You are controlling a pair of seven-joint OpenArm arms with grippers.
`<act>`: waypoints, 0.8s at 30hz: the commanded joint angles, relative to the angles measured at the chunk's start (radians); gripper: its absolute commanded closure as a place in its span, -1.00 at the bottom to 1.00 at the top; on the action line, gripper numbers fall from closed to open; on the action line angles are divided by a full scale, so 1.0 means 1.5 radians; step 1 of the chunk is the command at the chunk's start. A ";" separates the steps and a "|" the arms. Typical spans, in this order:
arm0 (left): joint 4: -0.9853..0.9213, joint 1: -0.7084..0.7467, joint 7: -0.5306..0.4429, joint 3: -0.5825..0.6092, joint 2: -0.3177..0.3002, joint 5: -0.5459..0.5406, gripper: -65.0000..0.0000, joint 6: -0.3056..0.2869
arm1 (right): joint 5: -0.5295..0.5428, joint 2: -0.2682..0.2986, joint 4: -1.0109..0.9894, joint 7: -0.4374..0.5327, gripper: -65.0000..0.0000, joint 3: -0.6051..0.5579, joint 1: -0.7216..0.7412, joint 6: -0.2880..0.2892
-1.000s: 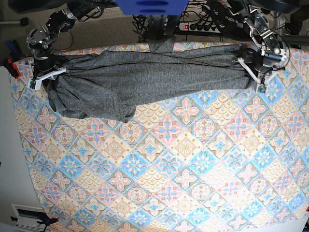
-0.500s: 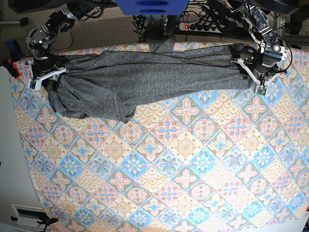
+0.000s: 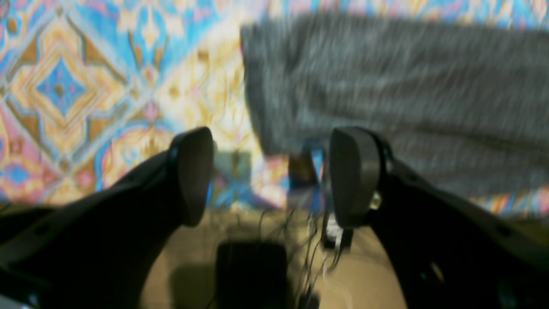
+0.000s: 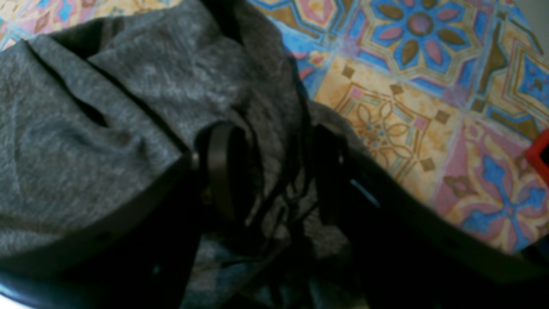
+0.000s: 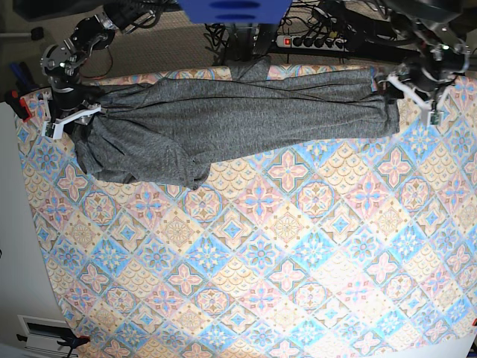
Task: Layout the t-shirt on the table in an organized manner, then fold the t-shirt properly
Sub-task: 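Release the strip end with the left gripper and regrasp it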
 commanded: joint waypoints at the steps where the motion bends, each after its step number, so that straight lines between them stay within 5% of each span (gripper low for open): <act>1: -0.009 -0.002 0.003 -0.006 -0.011 -0.013 -0.28 0.000 | 0.012 0.007 0.014 0.016 0.21 -0.001 0.003 0.001; 7: -0.134 -0.017 0.003 0.006 -0.028 -0.020 -0.52 0.000 | 0.012 0.007 0.014 0.016 0.21 -0.001 0.001 0.001; 14: -0.174 -0.049 0.003 0.071 -0.023 -0.014 -0.42 0.000 | 0.012 0.007 0.014 0.016 0.21 -0.001 -0.007 0.001; 24: -0.171 -0.059 0.006 0.129 0.040 -0.016 -0.39 0.000 | 0.012 0.007 0.014 0.017 0.21 -0.001 -0.011 0.001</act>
